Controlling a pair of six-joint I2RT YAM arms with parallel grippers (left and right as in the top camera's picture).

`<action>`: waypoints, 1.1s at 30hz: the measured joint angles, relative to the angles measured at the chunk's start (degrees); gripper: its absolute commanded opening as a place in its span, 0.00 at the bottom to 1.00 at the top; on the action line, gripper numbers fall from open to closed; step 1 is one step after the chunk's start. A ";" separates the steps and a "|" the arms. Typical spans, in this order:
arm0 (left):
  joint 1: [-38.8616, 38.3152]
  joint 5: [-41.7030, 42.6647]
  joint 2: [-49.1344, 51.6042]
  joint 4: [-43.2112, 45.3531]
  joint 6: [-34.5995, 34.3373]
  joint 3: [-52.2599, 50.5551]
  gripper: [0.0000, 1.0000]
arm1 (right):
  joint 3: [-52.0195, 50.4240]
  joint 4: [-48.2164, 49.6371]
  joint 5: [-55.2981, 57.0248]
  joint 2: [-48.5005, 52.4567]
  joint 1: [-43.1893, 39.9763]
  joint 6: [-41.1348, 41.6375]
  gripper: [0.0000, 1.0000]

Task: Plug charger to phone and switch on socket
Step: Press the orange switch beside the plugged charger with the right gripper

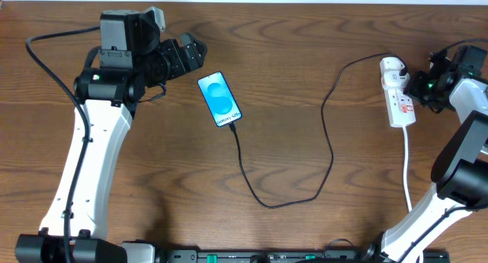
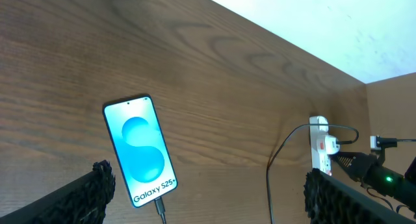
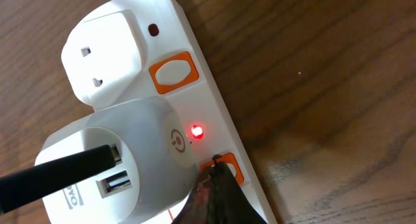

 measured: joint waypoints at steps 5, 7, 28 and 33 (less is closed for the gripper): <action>0.00 0.00 0.00 0.00 0.00 0.00 0.95 | 0.00 -0.02 0.00 -0.02 0.00 0.00 0.01; 0.00 0.00 0.00 0.00 0.00 0.00 0.95 | 0.00 0.02 0.00 -0.02 0.00 -0.04 0.01; 0.00 0.00 0.00 0.00 0.00 0.00 0.95 | -0.22 -0.85 5.42 -0.81 2.16 -3.82 0.01; 0.00 0.00 0.00 0.00 0.00 0.00 0.95 | -0.22 -0.68 5.44 -0.81 2.16 -3.82 0.01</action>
